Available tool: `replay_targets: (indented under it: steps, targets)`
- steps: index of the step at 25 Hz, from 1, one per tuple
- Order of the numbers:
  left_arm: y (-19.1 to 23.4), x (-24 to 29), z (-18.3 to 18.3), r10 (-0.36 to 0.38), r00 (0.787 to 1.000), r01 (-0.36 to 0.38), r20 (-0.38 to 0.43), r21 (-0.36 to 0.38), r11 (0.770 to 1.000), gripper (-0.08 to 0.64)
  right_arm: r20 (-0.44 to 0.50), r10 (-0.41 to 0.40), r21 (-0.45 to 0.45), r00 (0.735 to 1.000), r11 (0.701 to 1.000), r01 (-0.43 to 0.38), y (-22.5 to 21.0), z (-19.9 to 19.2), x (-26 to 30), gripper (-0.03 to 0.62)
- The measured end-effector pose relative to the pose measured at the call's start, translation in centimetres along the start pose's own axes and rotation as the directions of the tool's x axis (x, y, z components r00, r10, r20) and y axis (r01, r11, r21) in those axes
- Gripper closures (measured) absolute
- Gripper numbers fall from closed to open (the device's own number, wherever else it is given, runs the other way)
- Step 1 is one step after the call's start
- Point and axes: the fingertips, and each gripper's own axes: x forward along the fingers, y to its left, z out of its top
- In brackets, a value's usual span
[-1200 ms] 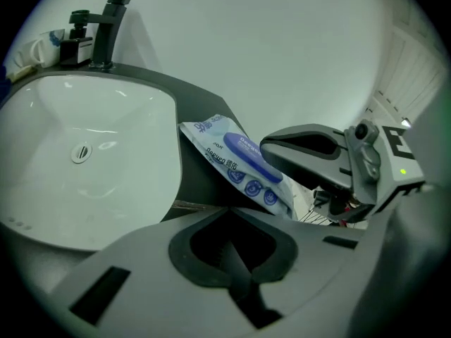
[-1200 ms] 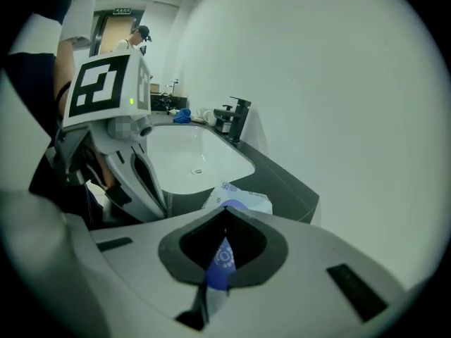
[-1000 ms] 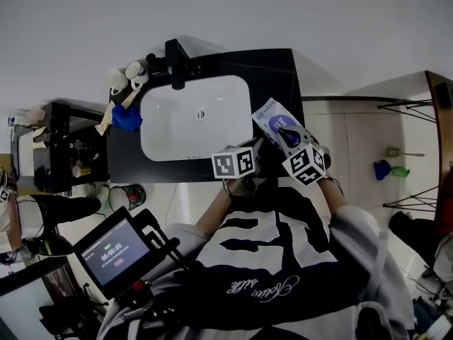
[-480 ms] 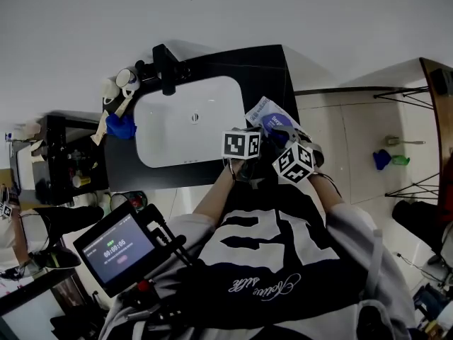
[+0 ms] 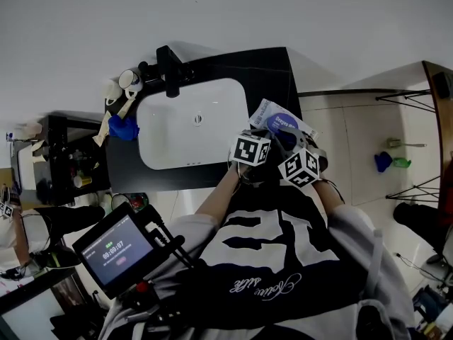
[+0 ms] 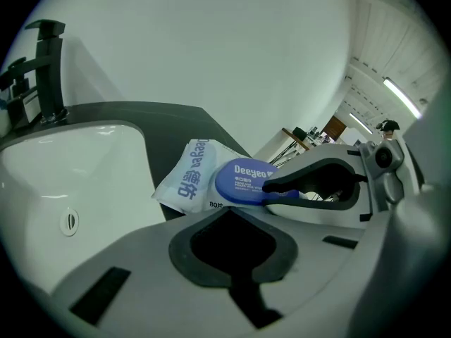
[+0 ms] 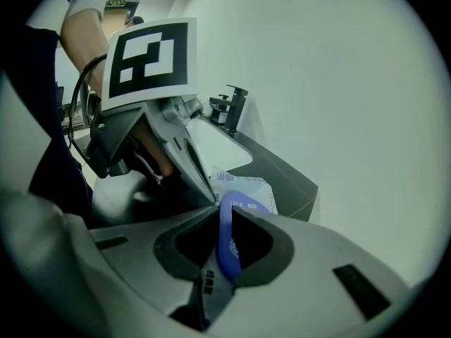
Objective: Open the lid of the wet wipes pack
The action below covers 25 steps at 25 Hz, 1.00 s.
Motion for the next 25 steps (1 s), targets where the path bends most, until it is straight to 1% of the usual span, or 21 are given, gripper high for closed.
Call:
replay_targets:
  steps: [5,14,16,18,20,22,25]
  targets:
    - [-0.3,0.1,0.0,0.003,1.000,-0.003,0.002,0.021,1.000,0.561,0.015,-0.011,-0.031,1.000,0.999,0.011,-0.2,0.1,-0.2,0.538]
    - [-0.2,0.4,-0.1,0.009,1.000,-0.009,0.000,0.020,1.000,0.561,0.036,-0.008,-0.076,0.999,0.997,0.010,-0.7,0.2,0.0,0.538]
    - [-0.2,0.5,-0.2,0.012,1.000,-0.012,-0.001,0.021,1.000,0.561,0.079,-0.029,-0.079,0.996,0.996,0.036,-1.1,0.9,-0.3,0.539]
    - [-0.2,0.5,-0.2,0.012,1.000,-0.012,0.000,0.024,1.000,0.561,0.156,-0.101,-0.059,0.983,0.992,0.111,-3.0,3.0,-1.2,0.572]
    - [-0.2,0.4,-0.1,0.009,1.000,-0.009,0.001,0.027,1.000,0.561,0.185,-0.161,-0.021,0.969,0.986,0.168,-5.8,4.7,-1.5,0.575]
    - [-0.1,0.3,-0.1,0.007,1.000,-0.007,0.001,0.024,1.000,0.561,0.171,-0.176,0.029,0.969,0.984,0.174,-8.7,5.2,-1.1,0.579]
    - [0.0,0.3,-0.3,0.004,1.000,-0.004,-0.004,0.018,1.000,0.561,0.122,-0.183,0.073,0.976,0.982,0.175,-12.1,4.2,0.1,0.594]
